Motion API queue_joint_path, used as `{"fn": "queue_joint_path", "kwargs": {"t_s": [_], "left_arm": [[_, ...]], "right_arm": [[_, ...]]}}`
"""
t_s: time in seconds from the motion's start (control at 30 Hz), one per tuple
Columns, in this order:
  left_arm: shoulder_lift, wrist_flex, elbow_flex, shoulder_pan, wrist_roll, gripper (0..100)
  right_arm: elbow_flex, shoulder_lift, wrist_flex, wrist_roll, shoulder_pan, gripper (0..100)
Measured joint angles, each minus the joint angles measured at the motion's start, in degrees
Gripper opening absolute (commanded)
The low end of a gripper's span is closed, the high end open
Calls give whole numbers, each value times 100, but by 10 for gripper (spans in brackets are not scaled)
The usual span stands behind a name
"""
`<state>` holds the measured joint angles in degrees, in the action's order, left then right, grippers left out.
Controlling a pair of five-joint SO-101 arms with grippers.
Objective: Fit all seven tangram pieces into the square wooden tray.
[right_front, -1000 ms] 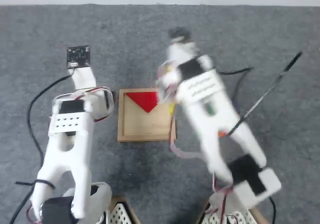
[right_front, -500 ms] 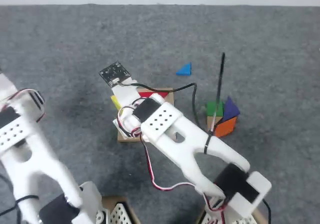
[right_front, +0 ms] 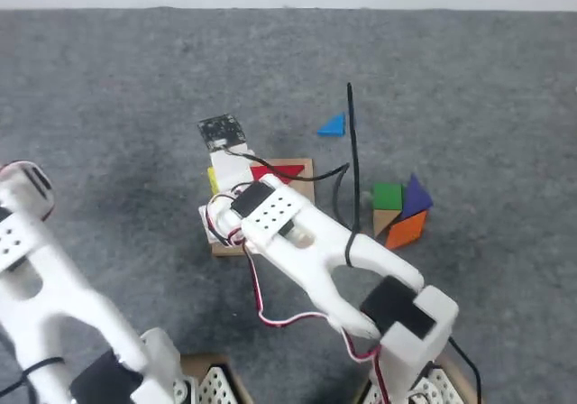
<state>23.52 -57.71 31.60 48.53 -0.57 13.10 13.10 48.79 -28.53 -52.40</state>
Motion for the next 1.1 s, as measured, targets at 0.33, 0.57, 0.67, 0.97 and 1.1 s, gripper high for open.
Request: {"fn": "queue_joint_path", "kwargs": {"t_s": [0.33, 0.57, 0.67, 0.97, 1.1], "left_arm": [[0, -9, 0, 0, 0, 200], [0, -9, 0, 0, 0, 200], [0, -9, 0, 0, 0, 200], [0, -158, 141, -879, -26, 199], [0, -571, 26, -1688, -88, 199]], "right_arm": [[0, 369, -413, -1591, 220, 275], [0, 369, -352, -1899, 642, 323], [-9, 369, -185, -1890, 677, 294], [-958, 369, 1574, -97, 1169, 117], [-1336, 299, 2497, 932, 1829, 108]]}}
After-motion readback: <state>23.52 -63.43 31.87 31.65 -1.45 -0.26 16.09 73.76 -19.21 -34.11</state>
